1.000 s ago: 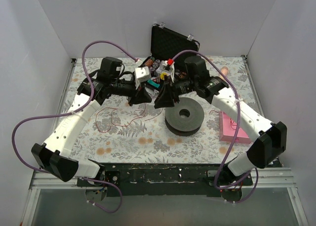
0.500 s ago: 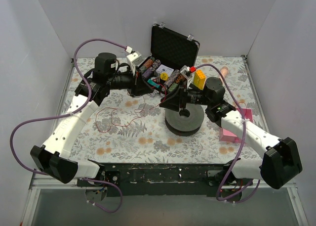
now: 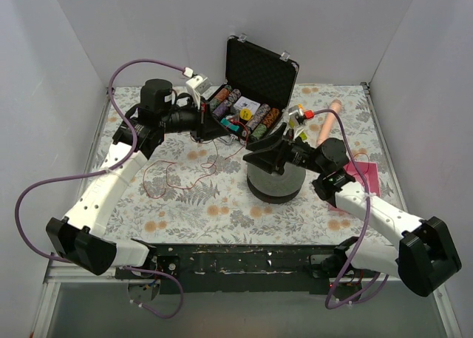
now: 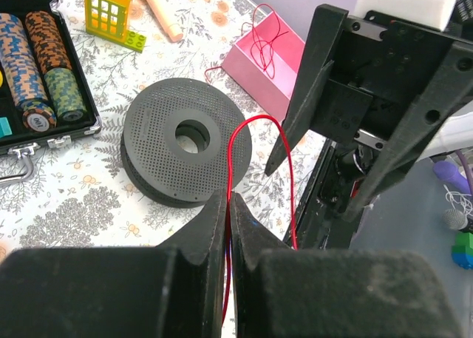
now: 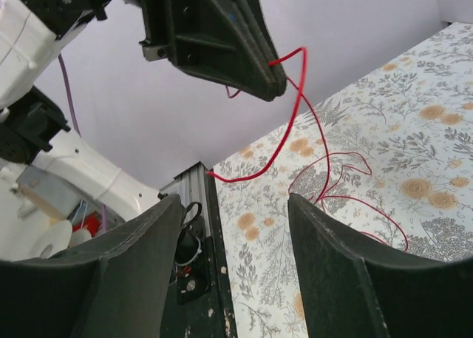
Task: Wrap the cables
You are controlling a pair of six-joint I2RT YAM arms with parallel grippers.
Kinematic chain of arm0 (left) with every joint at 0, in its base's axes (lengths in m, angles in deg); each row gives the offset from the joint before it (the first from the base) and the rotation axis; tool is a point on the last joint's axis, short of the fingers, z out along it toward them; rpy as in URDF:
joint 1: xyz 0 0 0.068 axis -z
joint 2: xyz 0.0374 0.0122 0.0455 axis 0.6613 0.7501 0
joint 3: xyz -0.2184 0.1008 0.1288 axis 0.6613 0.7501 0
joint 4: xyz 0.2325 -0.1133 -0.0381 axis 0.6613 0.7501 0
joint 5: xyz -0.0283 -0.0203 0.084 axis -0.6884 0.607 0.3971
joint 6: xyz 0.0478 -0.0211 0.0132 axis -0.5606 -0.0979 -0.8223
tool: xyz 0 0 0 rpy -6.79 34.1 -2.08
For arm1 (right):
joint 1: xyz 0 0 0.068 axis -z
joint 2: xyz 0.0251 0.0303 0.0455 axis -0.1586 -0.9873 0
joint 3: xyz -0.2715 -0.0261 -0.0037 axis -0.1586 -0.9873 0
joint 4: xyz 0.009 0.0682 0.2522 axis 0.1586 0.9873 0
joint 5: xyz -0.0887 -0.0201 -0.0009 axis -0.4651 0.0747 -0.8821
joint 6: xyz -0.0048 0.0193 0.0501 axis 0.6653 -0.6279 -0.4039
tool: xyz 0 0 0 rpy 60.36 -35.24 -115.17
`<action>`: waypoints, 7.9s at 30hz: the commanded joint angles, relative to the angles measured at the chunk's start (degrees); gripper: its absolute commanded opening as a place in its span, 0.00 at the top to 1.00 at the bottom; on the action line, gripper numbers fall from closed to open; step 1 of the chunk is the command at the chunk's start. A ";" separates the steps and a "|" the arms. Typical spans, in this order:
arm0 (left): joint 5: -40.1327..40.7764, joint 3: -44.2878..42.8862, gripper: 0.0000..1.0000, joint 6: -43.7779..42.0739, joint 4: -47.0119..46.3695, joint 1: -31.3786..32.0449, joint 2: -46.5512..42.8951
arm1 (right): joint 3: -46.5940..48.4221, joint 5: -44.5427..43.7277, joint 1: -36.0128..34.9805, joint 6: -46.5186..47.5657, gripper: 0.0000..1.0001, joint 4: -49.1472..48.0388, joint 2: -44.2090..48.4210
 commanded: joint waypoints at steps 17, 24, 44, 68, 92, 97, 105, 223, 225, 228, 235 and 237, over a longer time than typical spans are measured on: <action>-6.89 3.94 1.00 0.54 -1.88 -5.61 -3.91 | 1.16 -8.41 0.53 -2.90 0.99 -5.92 -3.56; -12.52 7.11 0.47 -29.06 13.58 -6.50 -4.62 | 25.91 1.15 1.94 35.48 0.99 49.86 -6.25; -18.41 0.86 0.24 -36.74 17.46 1.85 -1.28 | 46.25 12.78 -5.88 55.39 0.99 77.54 -15.94; 4.95 5.96 1.00 -15.91 5.33 4.23 -1.98 | 22.99 -0.13 10.60 34.42 0.36 61.03 -6.28; 10.07 9.92 1.00 -11.60 0.58 -2.98 -4.35 | -2.79 -7.53 30.77 14.26 0.27 48.27 -9.43; 10.33 10.27 1.00 -11.95 0.67 -3.42 -4.79 | -4.81 -3.31 31.12 13.47 0.30 42.91 -10.57; 9.89 10.62 1.00 -11.86 0.06 -3.95 -4.80 | -6.75 1.09 31.47 14.60 0.97 39.47 -10.31; 20.00 7.01 0.83 -43.85 -0.81 6.61 5.31 | 23.57 -12.18 2.12 45.64 0.99 60.04 -5.30; 17.55 8.60 0.83 -43.07 -3.10 3.62 5.22 | 24.89 -10.96 2.03 45.20 0.99 61.00 -6.35; 14.12 10.79 0.74 -43.50 -4.51 1.94 5.31 | 27.35 -10.60 1.50 45.72 0.99 64.60 -8.28; 1.11 8.17 0.35 -45.09 -0.99 0.97 6.19 | 30.60 -10.87 -1.48 51.95 0.99 74.09 -9.08; -2.13 7.20 0.29 -42.38 -3.19 0.97 6.98 | 30.96 -10.16 -1.49 53.71 0.99 76.11 -9.17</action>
